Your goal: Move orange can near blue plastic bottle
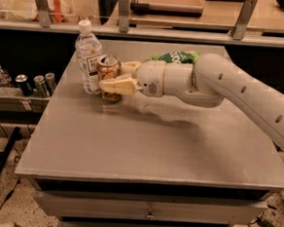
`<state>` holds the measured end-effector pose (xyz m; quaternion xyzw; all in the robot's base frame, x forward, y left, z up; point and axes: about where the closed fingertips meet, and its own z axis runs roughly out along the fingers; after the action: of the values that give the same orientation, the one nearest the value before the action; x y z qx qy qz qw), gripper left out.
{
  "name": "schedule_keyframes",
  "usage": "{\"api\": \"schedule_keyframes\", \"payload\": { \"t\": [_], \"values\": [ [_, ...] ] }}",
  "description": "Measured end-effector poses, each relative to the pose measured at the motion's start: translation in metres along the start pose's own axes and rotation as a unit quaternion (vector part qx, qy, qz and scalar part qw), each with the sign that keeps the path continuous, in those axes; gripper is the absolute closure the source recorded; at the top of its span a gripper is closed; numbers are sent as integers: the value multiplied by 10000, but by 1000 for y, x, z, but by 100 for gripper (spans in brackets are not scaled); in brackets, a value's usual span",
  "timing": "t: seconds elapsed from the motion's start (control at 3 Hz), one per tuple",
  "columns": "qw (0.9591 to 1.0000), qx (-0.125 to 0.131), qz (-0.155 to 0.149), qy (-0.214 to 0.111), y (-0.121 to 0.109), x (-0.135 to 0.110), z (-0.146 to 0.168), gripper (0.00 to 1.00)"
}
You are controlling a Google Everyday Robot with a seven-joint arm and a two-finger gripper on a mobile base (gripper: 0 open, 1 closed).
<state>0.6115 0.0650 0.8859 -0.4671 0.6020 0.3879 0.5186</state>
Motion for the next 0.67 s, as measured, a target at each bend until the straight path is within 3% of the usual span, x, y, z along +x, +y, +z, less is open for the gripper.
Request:
{"api": "schedule_keyframes", "payload": {
  "t": [0.67],
  "values": [
    [10000,-47,65,18,-2,7,4,12]
  ]
}}
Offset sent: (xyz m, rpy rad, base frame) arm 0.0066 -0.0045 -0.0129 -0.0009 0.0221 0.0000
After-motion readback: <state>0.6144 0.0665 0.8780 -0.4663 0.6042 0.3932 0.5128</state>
